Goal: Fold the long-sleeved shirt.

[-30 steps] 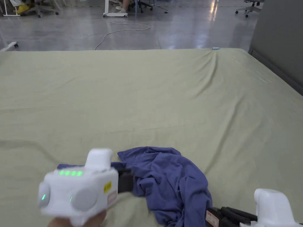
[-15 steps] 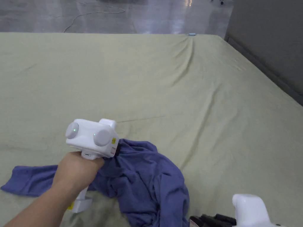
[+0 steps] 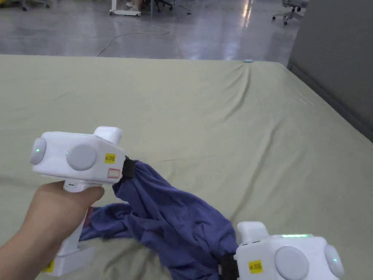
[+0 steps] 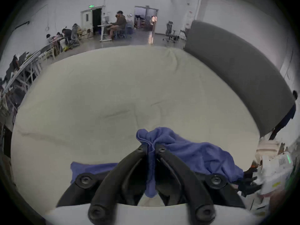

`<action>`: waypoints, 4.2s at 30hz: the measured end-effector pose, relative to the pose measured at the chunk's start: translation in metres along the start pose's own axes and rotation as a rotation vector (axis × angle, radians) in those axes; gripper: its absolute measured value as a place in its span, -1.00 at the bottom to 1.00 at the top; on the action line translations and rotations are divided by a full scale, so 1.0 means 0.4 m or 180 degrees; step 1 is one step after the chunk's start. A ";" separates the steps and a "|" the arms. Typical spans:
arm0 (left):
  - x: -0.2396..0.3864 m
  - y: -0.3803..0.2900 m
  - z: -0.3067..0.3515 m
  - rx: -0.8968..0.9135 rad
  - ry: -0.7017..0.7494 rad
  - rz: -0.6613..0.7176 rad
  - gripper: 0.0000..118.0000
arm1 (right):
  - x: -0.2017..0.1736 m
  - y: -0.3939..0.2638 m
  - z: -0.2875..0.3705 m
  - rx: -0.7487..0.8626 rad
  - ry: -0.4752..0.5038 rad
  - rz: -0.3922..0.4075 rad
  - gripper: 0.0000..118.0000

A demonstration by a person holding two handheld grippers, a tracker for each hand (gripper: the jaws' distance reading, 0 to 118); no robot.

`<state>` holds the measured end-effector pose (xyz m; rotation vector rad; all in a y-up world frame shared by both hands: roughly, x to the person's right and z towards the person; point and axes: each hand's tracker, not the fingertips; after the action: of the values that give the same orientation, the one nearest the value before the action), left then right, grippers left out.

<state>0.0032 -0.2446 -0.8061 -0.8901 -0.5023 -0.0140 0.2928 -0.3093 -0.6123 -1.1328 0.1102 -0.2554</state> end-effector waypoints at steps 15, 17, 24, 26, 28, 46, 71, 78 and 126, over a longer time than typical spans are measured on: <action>-0.237 0.480 0.589 0.1481 0.0313 0.0641 -1.00 | -0.291 0.676 0.594 0.1378 -0.0709 0.1586 -0.88; -0.269 0.569 0.636 0.1669 0.0421 0.0633 -1.00 | -0.336 0.774 0.634 0.1417 -0.0892 0.1709 -0.88; -0.278 0.712 0.658 0.1755 0.0631 0.0615 -1.00 | -0.416 1.002 0.650 0.1399 -0.1235 0.1647 -0.89; -0.280 0.715 0.632 0.1735 0.0647 0.0662 -1.00 | -0.420 1.032 0.634 0.1395 -0.1364 0.1676 -0.89; -0.294 0.713 0.595 0.1692 0.0634 0.0721 -1.00 | -0.413 1.048 0.606 0.1407 -0.1389 0.1704 -0.89; -0.366 -0.079 0.020 -0.0489 0.0583 0.0899 -1.00 | -0.131 0.392 -0.281 -0.0514 -0.1060 0.2061 -0.89; -0.277 -0.582 0.262 -0.0576 0.0664 0.1110 0.42 | -0.112 -0.030 -0.086 -0.0592 -0.0442 0.1033 0.60; -0.132 -0.586 0.459 -0.0021 0.0377 0.0717 0.41 | -0.050 -0.111 0.259 0.0482 0.0076 0.0212 0.61; -0.228 -0.020 0.033 -0.0144 0.0879 0.0066 -1.00 | 0.113 0.096 -0.100 -0.0245 -0.0869 0.0420 -1.00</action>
<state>-0.0847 -0.2575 -0.8323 -0.9209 -0.2358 -0.1283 0.3334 -0.3408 -0.6620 -1.2211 -0.0475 0.0223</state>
